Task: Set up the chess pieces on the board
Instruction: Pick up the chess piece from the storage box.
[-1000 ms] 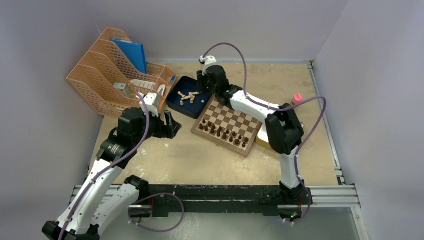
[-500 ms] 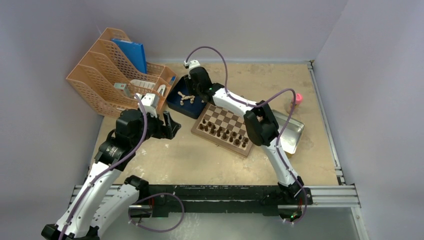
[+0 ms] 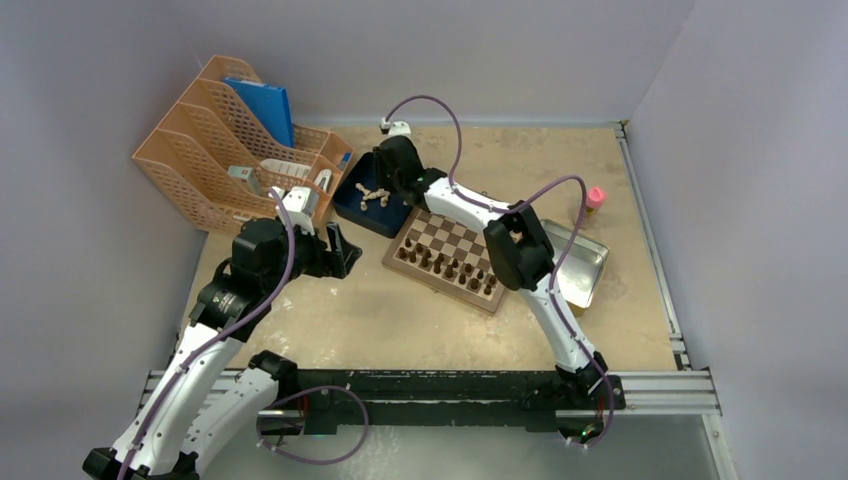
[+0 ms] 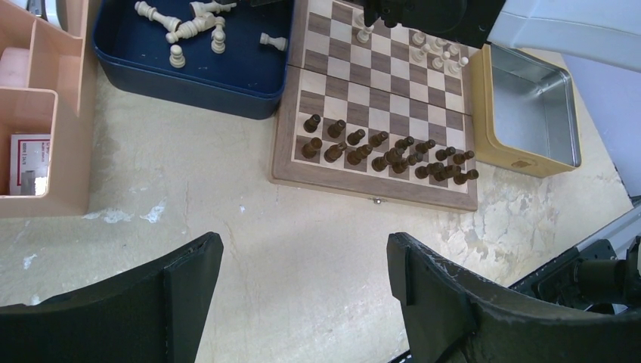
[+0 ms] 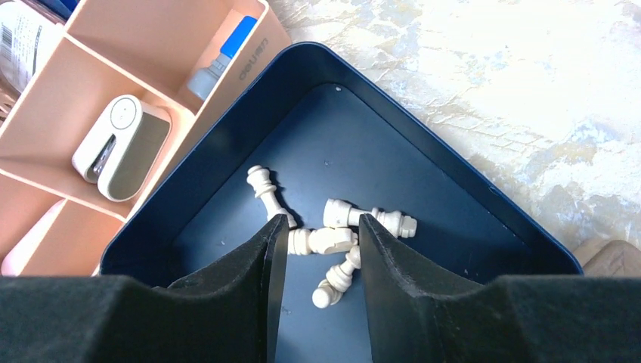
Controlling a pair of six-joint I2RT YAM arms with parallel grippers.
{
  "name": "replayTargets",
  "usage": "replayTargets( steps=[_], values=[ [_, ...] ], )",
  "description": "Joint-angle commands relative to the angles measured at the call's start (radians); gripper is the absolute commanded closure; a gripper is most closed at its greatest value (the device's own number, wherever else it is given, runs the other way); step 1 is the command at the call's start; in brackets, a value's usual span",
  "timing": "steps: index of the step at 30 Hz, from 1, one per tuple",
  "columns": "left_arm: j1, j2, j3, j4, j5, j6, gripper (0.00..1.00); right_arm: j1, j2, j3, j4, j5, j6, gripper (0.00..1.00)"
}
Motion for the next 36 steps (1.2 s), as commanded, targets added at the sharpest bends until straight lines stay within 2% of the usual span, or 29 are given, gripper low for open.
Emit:
replayTargets(
  steps=[1,7,14,21,29,36],
  values=[
    [-0.006,-0.004,0.008,0.026,-0.015,0.012,0.20,-0.001,0.009,0.043,0.061,-0.042,-0.095,0.56],
    [-0.006,-0.002,0.009,0.027,-0.018,0.014,0.20,-0.003,0.042,0.066,0.036,-0.062,-0.285,0.55],
    [-0.006,0.001,0.008,0.024,-0.030,0.013,0.20,-0.001,0.084,0.069,0.064,-0.091,-0.398,0.54],
    [-0.006,0.004,0.012,0.017,-0.049,0.011,0.20,-0.001,0.125,0.126,-0.052,-0.117,-0.437,0.58],
    [-0.006,0.008,0.011,0.014,-0.051,0.006,0.20,0.000,0.123,0.128,-0.064,-0.078,-0.440,0.60],
    [-0.006,0.009,0.011,0.009,-0.060,0.003,0.20,-0.002,0.113,0.155,-0.171,-0.077,-0.383,0.63]
  ],
)
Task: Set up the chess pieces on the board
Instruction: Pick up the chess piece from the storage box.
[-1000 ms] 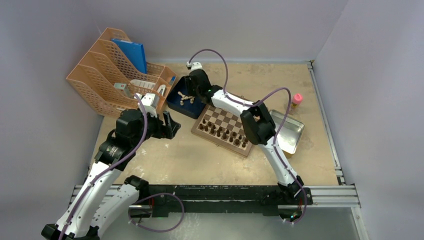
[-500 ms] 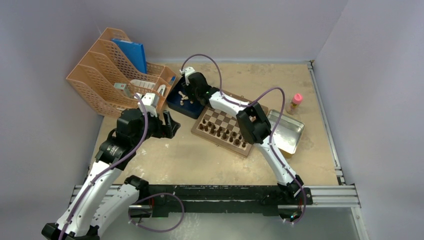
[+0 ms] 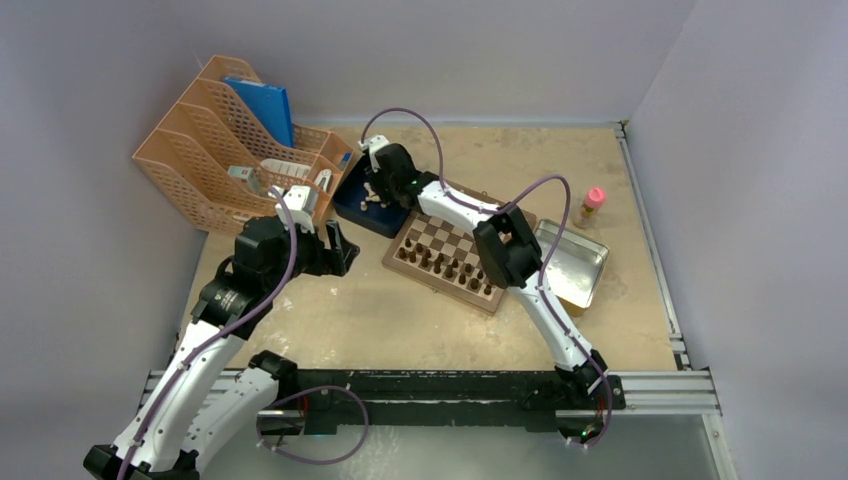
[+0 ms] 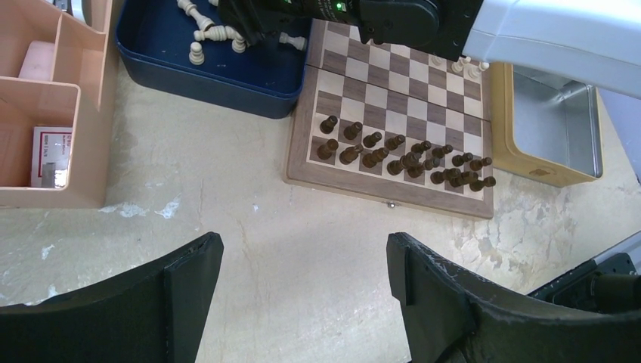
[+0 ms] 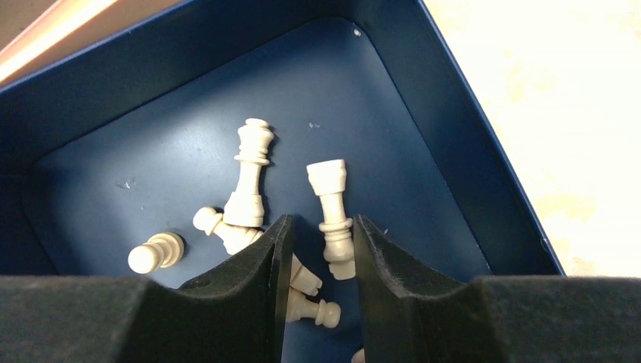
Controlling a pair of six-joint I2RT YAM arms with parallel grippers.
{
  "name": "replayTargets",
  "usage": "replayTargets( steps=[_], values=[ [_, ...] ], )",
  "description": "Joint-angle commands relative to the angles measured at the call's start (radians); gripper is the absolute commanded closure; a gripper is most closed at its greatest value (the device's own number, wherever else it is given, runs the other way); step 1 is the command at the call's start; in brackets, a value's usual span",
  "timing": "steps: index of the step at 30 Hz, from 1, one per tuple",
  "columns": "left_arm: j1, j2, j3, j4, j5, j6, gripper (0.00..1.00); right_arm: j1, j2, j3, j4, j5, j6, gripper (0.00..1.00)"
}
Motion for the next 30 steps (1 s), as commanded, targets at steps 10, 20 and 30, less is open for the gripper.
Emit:
replayTargets(
  steps=[10,20,30],
  values=[
    [-0.006,-0.002,0.013,0.010,-0.032,-0.002,0.21,-0.001,0.006,0.039,-0.074,0.048,0.057,0.66],
    [-0.006,0.013,0.018,0.010,-0.032,-0.002,0.23,-0.001,-0.074,0.009,-0.022,0.039,0.076,0.84],
    [-0.006,0.002,0.040,0.039,-0.060,0.048,0.24,-0.001,-0.300,-0.133,0.029,-0.040,0.121,0.86]
  ],
)
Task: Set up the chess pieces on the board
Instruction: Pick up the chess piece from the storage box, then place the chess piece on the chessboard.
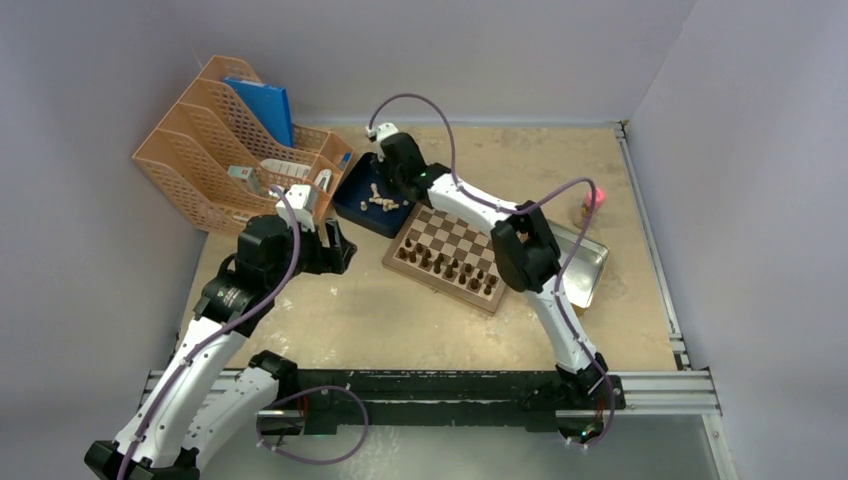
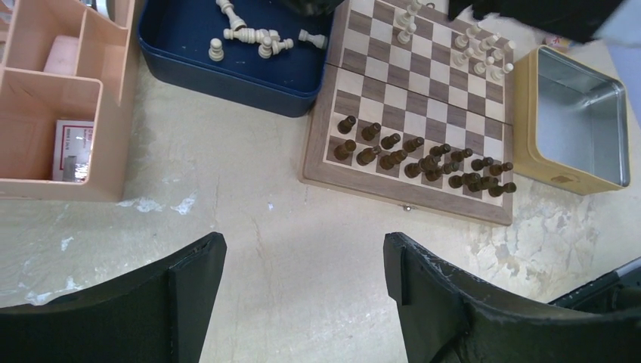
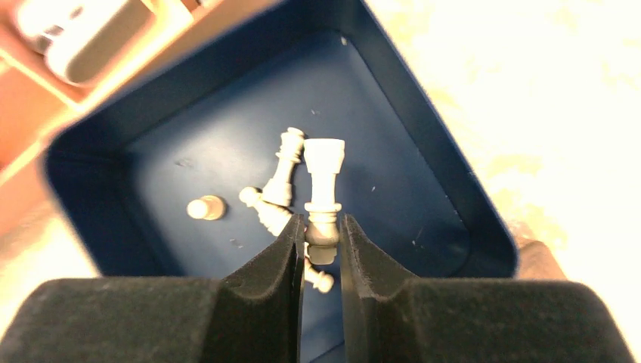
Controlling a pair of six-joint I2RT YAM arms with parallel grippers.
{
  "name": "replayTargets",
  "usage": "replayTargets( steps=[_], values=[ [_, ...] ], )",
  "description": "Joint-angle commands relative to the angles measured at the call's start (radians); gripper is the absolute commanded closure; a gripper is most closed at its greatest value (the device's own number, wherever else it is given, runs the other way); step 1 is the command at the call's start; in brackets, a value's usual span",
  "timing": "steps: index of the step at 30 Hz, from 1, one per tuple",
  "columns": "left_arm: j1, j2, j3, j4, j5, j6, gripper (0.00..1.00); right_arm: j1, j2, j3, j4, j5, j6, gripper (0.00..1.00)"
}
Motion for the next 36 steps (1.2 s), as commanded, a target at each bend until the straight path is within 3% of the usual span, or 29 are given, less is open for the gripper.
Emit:
replayTargets(
  steps=[1,9,13,17,20,24,27,36],
  values=[
    [-0.006,-0.027,0.035,0.068,-0.010,0.072,0.25,-0.002,-0.180,-0.056,0.072,-0.063,0.049,0.86],
    [-0.006,-0.094,-0.058,0.289,0.261,0.360,0.26,-0.001,-0.472,-0.405,0.180,-0.265,0.148,0.85],
    [-0.006,-0.079,-0.070,0.305,0.429,0.638,0.29,-0.001,-0.647,-0.623,0.266,-0.409,0.188,0.85],
    [-0.006,-0.031,-0.055,0.321,0.317,0.953,0.29,-0.001,-0.744,-0.786,0.334,-0.508,0.240,0.85],
    [-0.006,-0.014,-0.049,0.311,0.323,1.129,0.29,-0.001,-0.794,-0.856,0.343,-0.575,0.260,0.85],
    [-0.006,-0.006,-0.045,0.239,0.498,1.332,0.29,0.000,-0.870,-0.951,0.382,-0.644,0.273,0.85],
    [-0.006,0.049,0.004,0.161,0.533,1.462,0.30,-0.001,-0.905,-0.978,0.383,-0.682,0.273,0.85],
    [-0.009,0.201,0.141,0.009,0.612,1.599,0.33,-0.001,-0.910,-0.992,0.402,-0.727,0.297,0.86]
  ],
)
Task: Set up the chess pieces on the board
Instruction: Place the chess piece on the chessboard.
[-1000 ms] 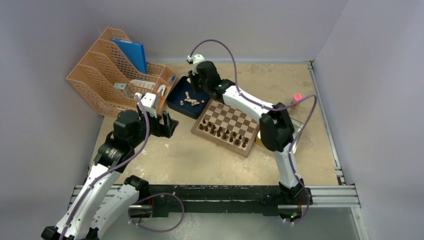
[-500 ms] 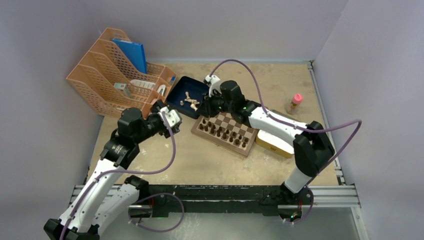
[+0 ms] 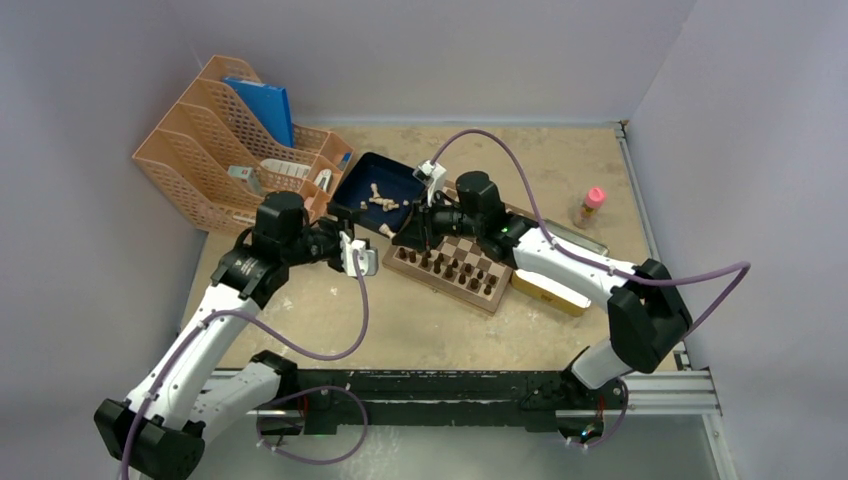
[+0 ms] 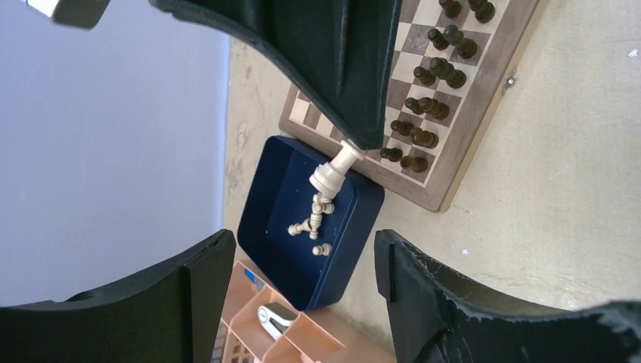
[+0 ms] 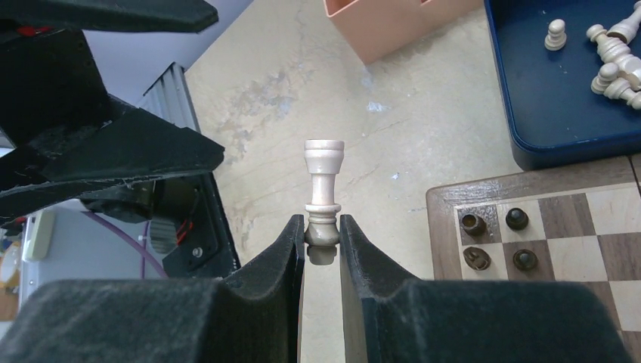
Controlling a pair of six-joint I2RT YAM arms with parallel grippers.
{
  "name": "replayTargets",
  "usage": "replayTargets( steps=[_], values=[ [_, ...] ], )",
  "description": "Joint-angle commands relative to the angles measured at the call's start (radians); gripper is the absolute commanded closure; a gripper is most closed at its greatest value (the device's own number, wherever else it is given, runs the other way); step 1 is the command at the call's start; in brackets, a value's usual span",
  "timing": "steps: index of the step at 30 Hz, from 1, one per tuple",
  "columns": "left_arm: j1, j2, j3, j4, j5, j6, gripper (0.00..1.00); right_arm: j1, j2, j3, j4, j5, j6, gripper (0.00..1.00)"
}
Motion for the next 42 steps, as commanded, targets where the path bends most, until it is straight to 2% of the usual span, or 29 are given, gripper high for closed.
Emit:
replayTargets(
  steps=[1,10,24,32,36,39,42],
  values=[
    [-0.010,0.050,0.082,-0.076,0.112,0.119,0.33,-0.001,-0.020,0.003,0.042,-0.047,0.019,0.86],
    [-0.037,0.116,0.082,-0.057,0.102,0.172,0.35,0.000,-0.022,0.020,0.056,-0.104,0.046,0.85],
    [-0.085,0.171,0.028,-0.002,0.034,0.195,0.45,0.001,-0.022,0.041,0.028,-0.148,0.014,0.83],
    [-0.086,0.166,0.016,0.017,0.039,0.151,0.61,0.000,-0.035,0.043,0.026,-0.140,0.009,0.82],
    [-0.090,0.157,0.000,0.073,0.073,0.078,0.76,0.000,-0.039,0.043,0.023,-0.125,0.014,0.80],
    [-0.091,0.169,0.002,0.086,0.070,0.011,0.94,-0.001,-0.044,0.033,0.047,-0.098,0.064,0.78],
    [-0.091,0.163,0.008,0.143,0.034,-0.096,0.98,-0.002,-0.079,-0.008,0.139,-0.042,0.159,0.71]
  ],
)
